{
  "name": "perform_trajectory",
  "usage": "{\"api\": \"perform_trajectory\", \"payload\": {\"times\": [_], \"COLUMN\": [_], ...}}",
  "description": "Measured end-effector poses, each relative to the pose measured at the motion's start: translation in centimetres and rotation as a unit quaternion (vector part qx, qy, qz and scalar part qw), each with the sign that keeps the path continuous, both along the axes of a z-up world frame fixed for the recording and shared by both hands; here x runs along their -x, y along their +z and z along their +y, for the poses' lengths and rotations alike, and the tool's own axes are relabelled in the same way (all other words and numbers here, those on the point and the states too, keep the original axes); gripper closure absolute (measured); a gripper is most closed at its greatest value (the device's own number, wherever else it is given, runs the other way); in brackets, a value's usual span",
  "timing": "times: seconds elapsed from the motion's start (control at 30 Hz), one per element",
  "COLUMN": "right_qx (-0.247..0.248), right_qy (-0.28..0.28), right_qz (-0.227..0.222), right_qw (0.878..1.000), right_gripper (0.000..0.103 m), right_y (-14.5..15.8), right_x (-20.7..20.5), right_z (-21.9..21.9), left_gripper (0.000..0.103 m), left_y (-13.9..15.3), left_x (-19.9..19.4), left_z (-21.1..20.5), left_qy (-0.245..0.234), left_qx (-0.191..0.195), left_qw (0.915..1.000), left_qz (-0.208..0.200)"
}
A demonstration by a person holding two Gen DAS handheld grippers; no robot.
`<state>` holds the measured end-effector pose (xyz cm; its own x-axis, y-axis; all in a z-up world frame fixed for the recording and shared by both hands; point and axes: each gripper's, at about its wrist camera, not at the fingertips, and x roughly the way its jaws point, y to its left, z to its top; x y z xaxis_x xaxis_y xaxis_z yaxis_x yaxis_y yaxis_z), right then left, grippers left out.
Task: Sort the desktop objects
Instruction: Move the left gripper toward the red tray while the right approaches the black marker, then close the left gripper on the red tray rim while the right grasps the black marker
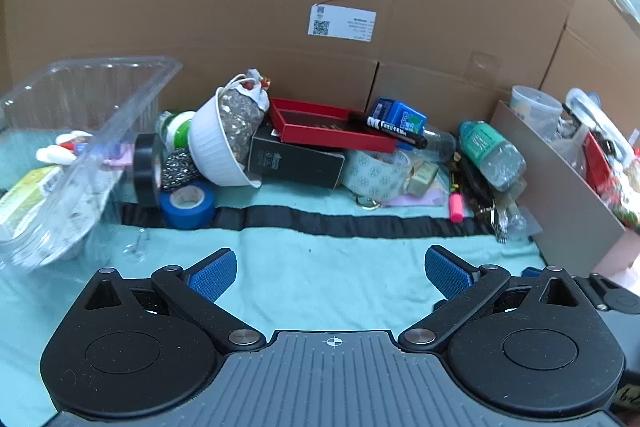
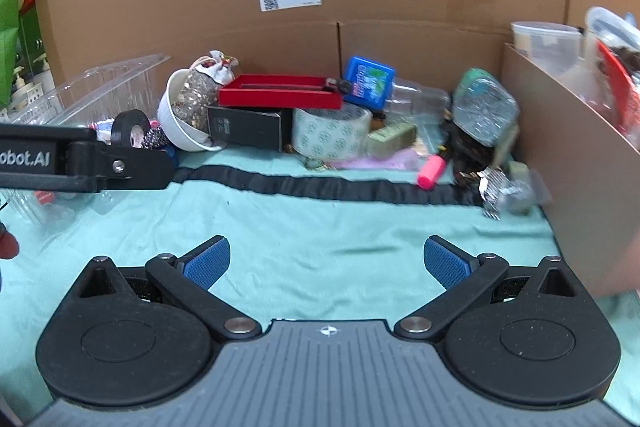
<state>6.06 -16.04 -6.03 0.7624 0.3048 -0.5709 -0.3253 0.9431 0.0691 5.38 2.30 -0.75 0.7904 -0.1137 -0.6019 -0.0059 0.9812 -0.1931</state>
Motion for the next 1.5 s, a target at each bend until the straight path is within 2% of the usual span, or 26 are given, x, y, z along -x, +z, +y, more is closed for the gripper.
{"api": "perform_trajectory", "payload": {"times": [0.23,0.47,0.67,0.77,0.83,0.97,1.03,1.1,1.17,1.2,1.27,1.37,1.5], "right_qx": [-0.002,-0.010,-0.012,-0.020,-0.031,-0.051,-0.053,-0.064,-0.066,-0.064,-0.067,-0.059,-0.056], "right_qy": [0.031,0.058,0.071,0.073,0.075,0.083,0.089,0.103,0.113,0.113,0.109,0.104,0.106], "right_qz": [-0.015,-0.034,-0.051,-0.052,-0.044,-0.034,-0.035,-0.036,-0.036,-0.037,-0.035,-0.040,-0.043], "right_qw": [0.999,0.998,0.996,0.996,0.996,0.995,0.994,0.992,0.991,0.991,0.991,0.992,0.992], "right_gripper": [0.001,0.006,0.014,0.019,0.024,0.026,0.027,0.032,0.034,0.034,0.037,0.039,0.039], "right_y": [-0.1,0.0,0.0,-0.3,-0.5,-1.3,-1.6,-1.7,-1.7,-1.7,-1.7,-1.7,-0.9], "right_x": [-3.7,-8.4,-12.1,-14.1,-15.4,-17.1,-17.5,-17.5,-17.5,-17.4,-17.2,-16.4,-15.0], "right_z": [2.0,3.4,4.0,4.0,3.8,3.5,3.6,3.6,3.7,3.7,3.6,3.5,3.0], "left_gripper": [0.000,0.001,0.014,0.020,0.020,0.019,0.019,0.020,0.028,0.028,0.040,0.051,0.051], "left_y": [0.3,0.3,-0.7,-1.1,-1.3,-1.7,-1.7,-1.6,-1.7,-1.7,-1.7,-1.8,-2.0], "left_x": [-4.5,-9.7,-13.7,-15.2,-15.9,-17.3,-17.7,-17.9,-18.1,-18.3,-18.3,-18.0,-16.7], "left_z": [1.0,1.9,2.6,3.1,3.4,3.4,2.9,2.6,2.2,2.2,2.4,2.9,2.9], "left_qy": [0.013,0.026,0.020,0.023,0.026,0.032,0.028,0.026,0.030,0.033,0.039,0.054,0.056], "left_qx": [0.008,0.014,0.019,0.041,0.055,0.050,0.038,0.026,0.008,0.003,0.005,0.021,0.027], "left_qw": [0.9999,0.9995,0.9996,0.9989,0.9981,0.9981,0.9989,0.9993,0.9995,0.9994,0.9991,0.9981,0.9976], "left_qz": [-0.001,-0.014,-0.002,0.008,0.009,0.014,0.007,0.008,0.010,0.011,0.014,0.020,0.031]}}
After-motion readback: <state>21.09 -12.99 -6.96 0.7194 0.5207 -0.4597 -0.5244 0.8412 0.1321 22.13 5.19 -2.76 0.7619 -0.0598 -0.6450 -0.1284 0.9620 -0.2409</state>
